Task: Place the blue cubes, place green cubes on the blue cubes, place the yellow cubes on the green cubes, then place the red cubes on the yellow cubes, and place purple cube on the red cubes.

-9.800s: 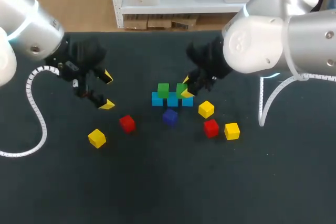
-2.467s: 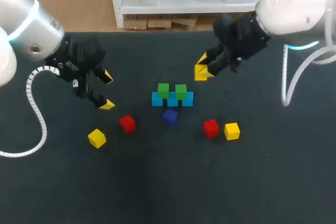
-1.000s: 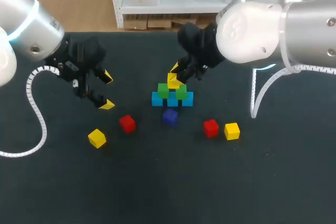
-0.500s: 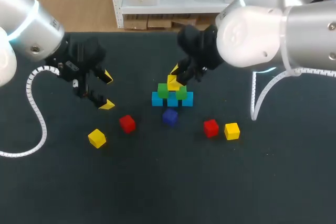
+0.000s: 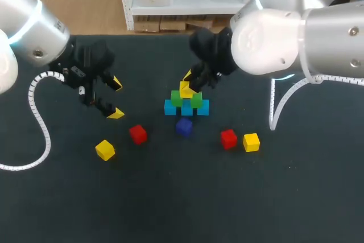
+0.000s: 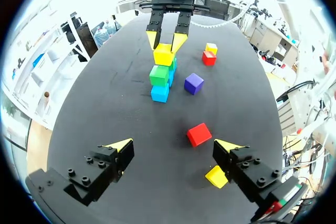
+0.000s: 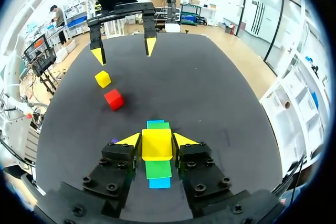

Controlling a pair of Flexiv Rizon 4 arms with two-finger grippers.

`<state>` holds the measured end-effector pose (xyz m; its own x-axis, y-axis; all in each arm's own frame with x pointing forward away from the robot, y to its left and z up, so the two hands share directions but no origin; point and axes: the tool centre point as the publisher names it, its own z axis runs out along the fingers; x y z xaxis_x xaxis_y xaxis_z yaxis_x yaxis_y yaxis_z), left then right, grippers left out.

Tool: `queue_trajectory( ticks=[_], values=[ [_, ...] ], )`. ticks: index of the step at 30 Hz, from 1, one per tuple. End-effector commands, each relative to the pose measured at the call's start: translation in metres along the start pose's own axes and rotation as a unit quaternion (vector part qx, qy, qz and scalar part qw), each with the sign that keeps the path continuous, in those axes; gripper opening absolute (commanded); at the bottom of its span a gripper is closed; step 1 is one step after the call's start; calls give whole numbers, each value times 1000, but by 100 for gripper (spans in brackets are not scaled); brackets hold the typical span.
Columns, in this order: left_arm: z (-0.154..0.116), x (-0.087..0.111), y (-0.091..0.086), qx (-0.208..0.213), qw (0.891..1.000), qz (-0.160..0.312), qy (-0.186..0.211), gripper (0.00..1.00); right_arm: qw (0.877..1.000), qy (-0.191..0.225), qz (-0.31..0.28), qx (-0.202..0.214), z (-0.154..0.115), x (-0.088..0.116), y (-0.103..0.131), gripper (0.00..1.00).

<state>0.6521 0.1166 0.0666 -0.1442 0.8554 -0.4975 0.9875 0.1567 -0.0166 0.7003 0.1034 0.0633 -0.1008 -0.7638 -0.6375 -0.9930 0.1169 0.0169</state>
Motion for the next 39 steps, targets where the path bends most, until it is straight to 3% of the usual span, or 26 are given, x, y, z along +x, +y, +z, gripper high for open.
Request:
queue_trajectory(
  ticks=[1,27,33,39],
  values=[
    [0,2,0,0,1000,2,-3,100,1000,0,0,1,1,-1,-2,0],
    [0,2,0,0,1000,2,-3,100,1000,6,10,1,3,4,-4,0],
    [0,2,0,0,1000,2,-3,100,1000,6,10,-1,4,4,-4,13],
    [0,2,0,0,1000,2,-3,100,1000,7,10,-1,5,4,-5,13]
  ],
)
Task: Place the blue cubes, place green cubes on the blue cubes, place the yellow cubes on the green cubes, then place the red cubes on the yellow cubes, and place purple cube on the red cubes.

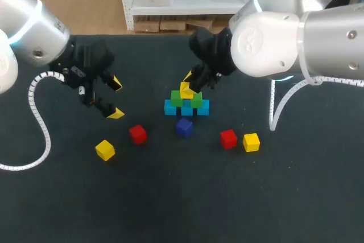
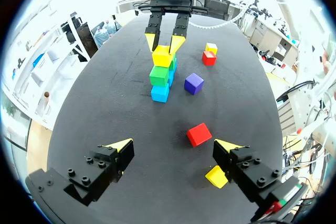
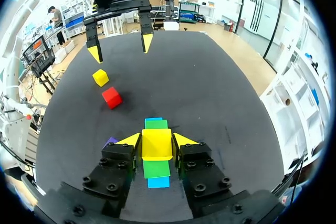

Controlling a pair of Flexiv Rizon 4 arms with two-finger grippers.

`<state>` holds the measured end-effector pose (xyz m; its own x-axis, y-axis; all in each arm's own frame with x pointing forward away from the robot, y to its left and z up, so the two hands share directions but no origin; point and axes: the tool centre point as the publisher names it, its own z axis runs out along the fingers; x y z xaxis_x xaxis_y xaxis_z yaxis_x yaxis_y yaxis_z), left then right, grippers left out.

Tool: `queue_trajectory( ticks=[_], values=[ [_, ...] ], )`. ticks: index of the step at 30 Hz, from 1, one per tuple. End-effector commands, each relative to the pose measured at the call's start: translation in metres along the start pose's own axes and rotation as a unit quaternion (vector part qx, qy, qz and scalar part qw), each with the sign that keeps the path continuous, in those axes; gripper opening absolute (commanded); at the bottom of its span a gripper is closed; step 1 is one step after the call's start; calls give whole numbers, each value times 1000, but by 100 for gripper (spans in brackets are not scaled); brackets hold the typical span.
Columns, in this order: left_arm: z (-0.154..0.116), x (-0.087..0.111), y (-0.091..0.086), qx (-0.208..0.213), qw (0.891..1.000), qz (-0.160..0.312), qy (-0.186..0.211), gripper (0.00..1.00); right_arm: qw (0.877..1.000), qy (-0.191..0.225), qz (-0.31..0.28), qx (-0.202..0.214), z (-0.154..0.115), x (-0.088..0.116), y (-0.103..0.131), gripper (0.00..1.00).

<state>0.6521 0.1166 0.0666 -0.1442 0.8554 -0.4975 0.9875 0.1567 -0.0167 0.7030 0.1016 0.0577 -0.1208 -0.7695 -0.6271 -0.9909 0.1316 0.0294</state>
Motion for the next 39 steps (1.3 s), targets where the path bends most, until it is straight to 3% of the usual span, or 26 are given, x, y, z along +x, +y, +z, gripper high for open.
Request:
queue_trajectory(
  ticks=[1,19,34,38,39],
  values=[
    [0,2,0,0,1000,2,-3,100,1000,0,0,-1,2,-1,-2,14],
    [0,2,0,0,1000,2,-3,100,1000,2,2,-4,3,-2,-5,33],
    [0,2,0,0,1000,2,-3,100,1000,4,3,-4,4,0,-4,40],
    [0,2,0,0,1000,2,-3,100,1000,4,4,-4,3,0,-4,49],
    [0,2,0,0,1000,2,-3,100,1000,5,4,-4,3,0,-4,56]
  ],
)
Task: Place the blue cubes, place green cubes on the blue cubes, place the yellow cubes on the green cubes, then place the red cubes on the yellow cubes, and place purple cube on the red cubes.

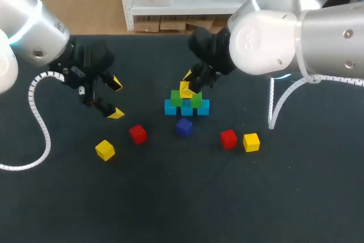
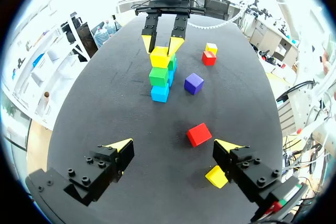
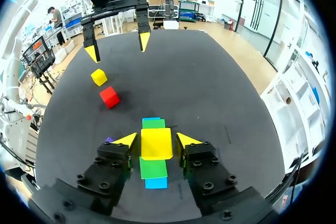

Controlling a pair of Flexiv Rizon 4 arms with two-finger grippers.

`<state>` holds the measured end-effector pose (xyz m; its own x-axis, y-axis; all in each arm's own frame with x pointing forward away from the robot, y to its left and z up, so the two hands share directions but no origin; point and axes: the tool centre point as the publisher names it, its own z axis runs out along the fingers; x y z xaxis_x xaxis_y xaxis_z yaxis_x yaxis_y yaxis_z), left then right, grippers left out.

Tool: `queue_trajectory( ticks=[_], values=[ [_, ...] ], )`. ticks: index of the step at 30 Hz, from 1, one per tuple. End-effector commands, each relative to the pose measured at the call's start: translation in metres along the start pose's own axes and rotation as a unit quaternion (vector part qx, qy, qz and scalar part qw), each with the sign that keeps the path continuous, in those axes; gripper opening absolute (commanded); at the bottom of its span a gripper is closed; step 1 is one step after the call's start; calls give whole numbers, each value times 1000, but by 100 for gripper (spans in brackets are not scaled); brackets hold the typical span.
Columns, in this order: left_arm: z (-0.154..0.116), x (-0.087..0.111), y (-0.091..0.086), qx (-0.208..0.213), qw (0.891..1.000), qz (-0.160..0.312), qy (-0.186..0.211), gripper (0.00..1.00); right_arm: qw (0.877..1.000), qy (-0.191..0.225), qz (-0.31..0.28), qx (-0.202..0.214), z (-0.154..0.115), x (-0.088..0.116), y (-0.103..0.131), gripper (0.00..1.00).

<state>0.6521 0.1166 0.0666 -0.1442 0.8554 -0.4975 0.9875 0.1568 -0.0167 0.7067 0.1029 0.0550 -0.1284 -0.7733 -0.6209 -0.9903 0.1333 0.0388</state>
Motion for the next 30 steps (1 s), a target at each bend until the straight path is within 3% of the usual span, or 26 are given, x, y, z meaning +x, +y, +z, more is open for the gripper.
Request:
queue_trajectory(
  ticks=[1,4,13,20,30],
  values=[
    [0,2,0,0,1000,2,-3,100,1000,1,1,0,0,0,-1,65],
    [0,2,0,0,1000,2,-3,100,1000,1,2,0,0,0,-1,100],
    [0,2,0,0,1000,2,-3,100,1000,-2,2,7,-8,-2,-2,100],
    [0,2,0,0,1000,2,-3,100,1000,-10,-6,14,-34,0,-1,100],
    [0,2,0,0,1000,2,-3,100,1000,-2,-30,2,-74,28,7,100]
  ],
)
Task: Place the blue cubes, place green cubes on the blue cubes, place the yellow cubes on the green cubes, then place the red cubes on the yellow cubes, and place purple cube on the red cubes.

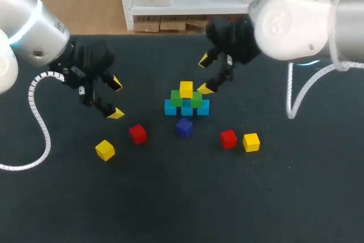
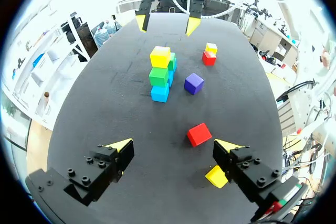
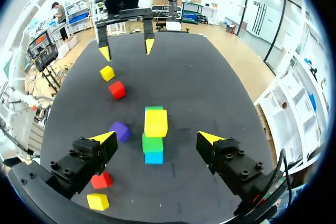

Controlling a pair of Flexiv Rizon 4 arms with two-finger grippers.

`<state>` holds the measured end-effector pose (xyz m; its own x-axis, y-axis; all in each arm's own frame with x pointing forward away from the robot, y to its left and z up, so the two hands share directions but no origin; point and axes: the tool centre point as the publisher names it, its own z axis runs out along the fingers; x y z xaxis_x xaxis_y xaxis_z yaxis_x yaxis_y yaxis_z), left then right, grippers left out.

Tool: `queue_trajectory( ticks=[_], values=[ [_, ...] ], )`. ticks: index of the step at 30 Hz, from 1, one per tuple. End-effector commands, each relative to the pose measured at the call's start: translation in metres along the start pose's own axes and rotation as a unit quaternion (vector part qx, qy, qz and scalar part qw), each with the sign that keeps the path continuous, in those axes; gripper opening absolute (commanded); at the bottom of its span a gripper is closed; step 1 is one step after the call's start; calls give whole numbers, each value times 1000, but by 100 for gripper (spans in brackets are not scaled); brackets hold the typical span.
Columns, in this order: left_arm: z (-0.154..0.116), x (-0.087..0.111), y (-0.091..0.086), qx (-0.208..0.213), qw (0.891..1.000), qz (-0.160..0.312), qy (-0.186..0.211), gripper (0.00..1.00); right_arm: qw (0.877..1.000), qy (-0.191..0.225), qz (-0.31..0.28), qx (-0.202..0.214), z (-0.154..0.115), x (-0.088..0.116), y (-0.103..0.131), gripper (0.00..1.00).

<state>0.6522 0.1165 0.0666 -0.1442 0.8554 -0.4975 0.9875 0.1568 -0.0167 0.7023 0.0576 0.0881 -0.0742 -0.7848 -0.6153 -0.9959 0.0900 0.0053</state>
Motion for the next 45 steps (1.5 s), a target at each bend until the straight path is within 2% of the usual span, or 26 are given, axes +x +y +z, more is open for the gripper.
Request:
queue_trajectory(
  ticks=[1,11,17,26,35,45],
  values=[
    [0,2,0,0,1000,2,-3,100,1000,-5,-5,1,-22,15,10,100],
    [0,2,0,0,1000,2,-3,100,1000,-3,-27,-10,-42,48,33,100],
    [0,2,0,0,1000,2,-3,100,999,7,-51,-16,-47,68,58,100],
    [0,2,0,0,1000,2,-3,100,998,8,-57,-38,-46,98,95,100],
    [0,2,0,0,1000,2,-3,100,998,13,-51,-43,-41,122,110,100],
    [0,2,0,0,1000,2,-3,100,996,21,-65,-53,-21,148,119,100]
  ],
)
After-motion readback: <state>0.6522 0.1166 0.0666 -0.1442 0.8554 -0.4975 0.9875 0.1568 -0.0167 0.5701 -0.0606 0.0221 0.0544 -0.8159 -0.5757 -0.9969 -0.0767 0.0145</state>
